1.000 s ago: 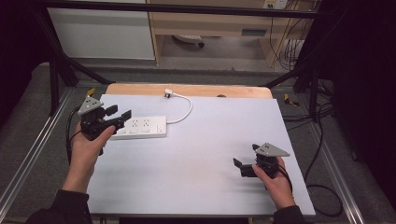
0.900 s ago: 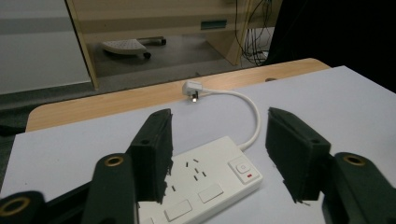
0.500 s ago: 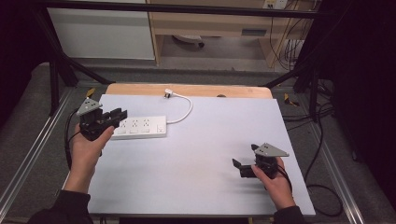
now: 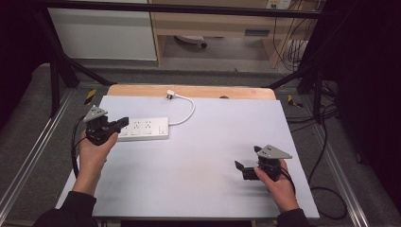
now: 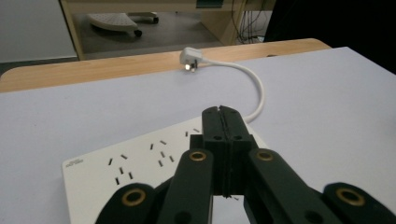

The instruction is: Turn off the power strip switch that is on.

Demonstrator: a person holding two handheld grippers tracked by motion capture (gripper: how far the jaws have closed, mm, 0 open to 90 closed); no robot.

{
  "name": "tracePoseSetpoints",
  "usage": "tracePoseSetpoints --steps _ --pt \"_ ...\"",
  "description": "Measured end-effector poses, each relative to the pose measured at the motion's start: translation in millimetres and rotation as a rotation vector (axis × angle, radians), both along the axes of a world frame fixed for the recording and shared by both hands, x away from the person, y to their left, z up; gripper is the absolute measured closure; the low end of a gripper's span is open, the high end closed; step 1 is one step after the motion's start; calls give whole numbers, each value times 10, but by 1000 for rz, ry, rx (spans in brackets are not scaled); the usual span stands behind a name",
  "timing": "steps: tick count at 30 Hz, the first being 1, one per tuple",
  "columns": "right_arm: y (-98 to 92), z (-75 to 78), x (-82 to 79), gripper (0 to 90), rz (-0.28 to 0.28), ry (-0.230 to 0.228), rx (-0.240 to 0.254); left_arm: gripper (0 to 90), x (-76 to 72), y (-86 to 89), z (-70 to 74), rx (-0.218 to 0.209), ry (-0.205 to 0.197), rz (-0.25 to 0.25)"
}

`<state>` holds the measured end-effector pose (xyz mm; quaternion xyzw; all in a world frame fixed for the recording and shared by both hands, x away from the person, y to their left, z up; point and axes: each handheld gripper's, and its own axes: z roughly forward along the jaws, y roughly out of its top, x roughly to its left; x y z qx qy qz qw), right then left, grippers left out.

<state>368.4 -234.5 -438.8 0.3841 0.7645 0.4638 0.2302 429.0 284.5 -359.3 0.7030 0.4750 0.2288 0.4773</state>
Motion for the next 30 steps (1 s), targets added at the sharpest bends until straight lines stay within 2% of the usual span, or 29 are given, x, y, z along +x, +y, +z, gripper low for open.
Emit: tracePoseSetpoints --steps 5,7,12,17,19,25,28,30 --pt "-1 0 0 33 -1 1 2 898 63 58 -127 -19 24 12" --pt "0 0 0 34 1 0 0 898 91 73 -178 1 34 27" --pt "-1 -1 1 33 0 2 2 898 159 86 -293 5 57 36" --pt "1 -4 3 33 -2 6 2 899 240 51 -412 48 70 45" --pt "-3 -4 4 33 -4 6 0 899 266 39 -453 45 77 47" --pt "-3 -6 5 34 -8 9 0 899 319 -8 -514 69 82 48" --pt "-8 -5 5 34 -8 8 -1 899 350 -35 -543 65 86 47" --pt "-10 -5 5 34 -7 10 0 899 369 -47 -576 90 96 45"
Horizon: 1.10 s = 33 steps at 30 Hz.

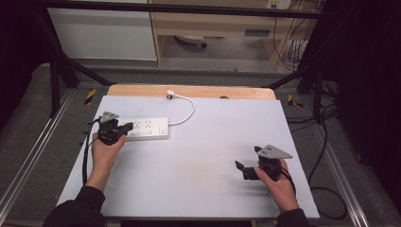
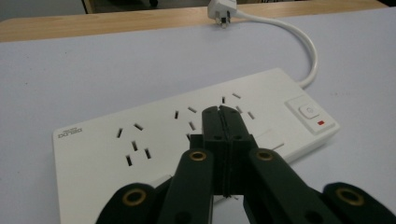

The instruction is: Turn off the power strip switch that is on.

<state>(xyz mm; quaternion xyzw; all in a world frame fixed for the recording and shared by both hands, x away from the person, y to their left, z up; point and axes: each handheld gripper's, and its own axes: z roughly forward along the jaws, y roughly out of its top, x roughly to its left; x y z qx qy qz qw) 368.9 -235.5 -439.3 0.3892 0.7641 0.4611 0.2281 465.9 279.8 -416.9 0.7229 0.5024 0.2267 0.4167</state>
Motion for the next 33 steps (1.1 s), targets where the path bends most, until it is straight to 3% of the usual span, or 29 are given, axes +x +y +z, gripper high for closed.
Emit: tracePoseSetpoints --steps 33 --pt "2 2 -6 35 4 1 2 899 39 22 -173 32 40 8"
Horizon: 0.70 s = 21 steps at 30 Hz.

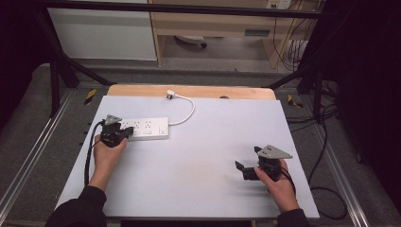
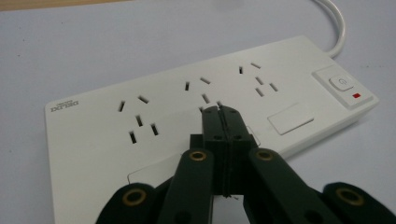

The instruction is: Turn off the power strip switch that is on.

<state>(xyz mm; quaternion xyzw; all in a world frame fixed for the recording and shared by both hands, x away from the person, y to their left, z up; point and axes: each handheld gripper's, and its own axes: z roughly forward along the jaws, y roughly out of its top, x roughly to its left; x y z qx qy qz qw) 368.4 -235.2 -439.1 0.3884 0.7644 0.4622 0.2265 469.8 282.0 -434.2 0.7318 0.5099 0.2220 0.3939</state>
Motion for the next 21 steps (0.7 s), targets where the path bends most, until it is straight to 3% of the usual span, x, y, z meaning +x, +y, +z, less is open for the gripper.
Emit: tracePoseSetpoints --steps 21 --pt "7 -2 -4 34 4 2 -1 899 -9 20 -16 -8 -7 -1"
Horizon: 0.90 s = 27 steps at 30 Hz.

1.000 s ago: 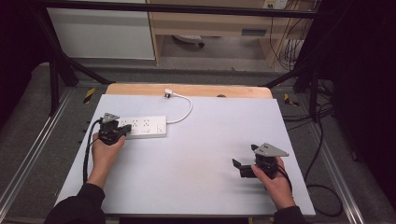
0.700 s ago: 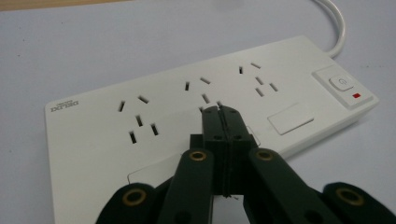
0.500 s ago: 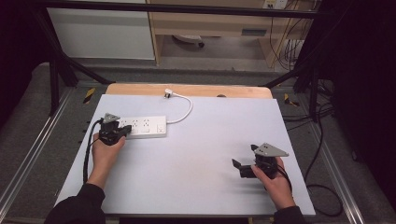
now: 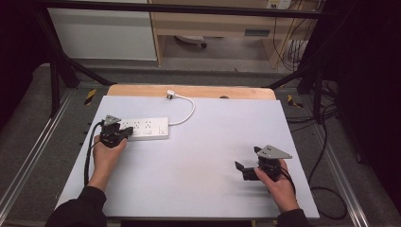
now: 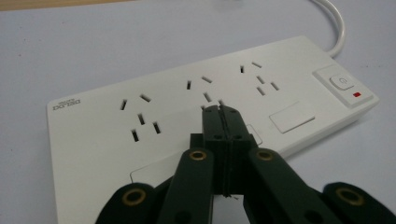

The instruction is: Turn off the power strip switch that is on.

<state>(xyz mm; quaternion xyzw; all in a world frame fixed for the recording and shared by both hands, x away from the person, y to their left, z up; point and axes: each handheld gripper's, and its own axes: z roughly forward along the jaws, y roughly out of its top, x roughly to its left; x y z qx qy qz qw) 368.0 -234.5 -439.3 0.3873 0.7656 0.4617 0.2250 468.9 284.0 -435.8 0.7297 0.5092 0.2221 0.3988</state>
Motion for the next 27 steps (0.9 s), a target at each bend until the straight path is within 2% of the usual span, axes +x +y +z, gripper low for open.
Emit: tracePoseSetpoints --steps 3,5,8,27 --pt "0 0 0 34 0 -1 1 898 1 13 -5 3 1 -1" --pt "1 0 0 34 -2 3 1 898 2 22 -11 -13 3 3" --pt "4 -1 1 34 0 3 -1 899 1 18 -7 -2 2 -1" --pt "10 -6 0 34 1 8 -5 898 0 15 -10 0 -1 2"
